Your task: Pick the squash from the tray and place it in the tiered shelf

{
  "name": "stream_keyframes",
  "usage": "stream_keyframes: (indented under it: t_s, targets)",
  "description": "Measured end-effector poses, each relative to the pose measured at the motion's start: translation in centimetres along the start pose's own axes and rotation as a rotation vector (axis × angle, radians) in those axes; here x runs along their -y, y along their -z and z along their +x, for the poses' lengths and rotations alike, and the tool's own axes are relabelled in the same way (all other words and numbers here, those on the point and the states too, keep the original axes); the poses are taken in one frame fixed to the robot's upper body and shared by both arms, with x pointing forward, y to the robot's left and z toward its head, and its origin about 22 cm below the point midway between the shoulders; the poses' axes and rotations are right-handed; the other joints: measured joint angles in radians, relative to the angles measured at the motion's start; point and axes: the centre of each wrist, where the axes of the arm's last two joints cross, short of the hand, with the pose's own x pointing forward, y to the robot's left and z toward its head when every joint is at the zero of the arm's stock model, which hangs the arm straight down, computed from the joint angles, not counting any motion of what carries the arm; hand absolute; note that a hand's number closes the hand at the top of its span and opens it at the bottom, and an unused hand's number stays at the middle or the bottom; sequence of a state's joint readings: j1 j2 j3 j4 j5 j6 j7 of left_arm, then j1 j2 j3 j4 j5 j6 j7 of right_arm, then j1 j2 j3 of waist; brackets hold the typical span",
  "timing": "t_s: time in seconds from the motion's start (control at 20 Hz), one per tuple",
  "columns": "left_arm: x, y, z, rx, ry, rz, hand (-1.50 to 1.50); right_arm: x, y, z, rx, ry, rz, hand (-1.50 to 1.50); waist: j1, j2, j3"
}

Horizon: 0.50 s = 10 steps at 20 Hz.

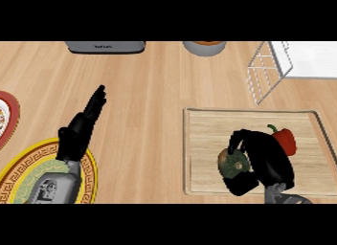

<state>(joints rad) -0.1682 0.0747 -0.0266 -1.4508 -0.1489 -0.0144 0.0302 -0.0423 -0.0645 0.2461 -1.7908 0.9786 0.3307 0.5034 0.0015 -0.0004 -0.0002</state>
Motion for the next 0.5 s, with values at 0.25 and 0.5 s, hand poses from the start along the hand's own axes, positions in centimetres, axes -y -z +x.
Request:
stream_keyframes:
  t_s: [0.25, 0.5]
  targets:
    - [-0.1, 0.3, 0.0, 0.002, 0.0, 0.005, 0.0, 1.8, -1.3, 1.6, 0.062, 0.206, -0.126, 1.5, -0.005, 0.0, 0.001]
    - [-0.3, 0.2, -0.2, -0.003, 0.002, 0.005, 0.0, 4.6, -4.3, 3.5, 0.122, 0.33, -0.261, 1.5, -0.006, -0.002, 0.0]
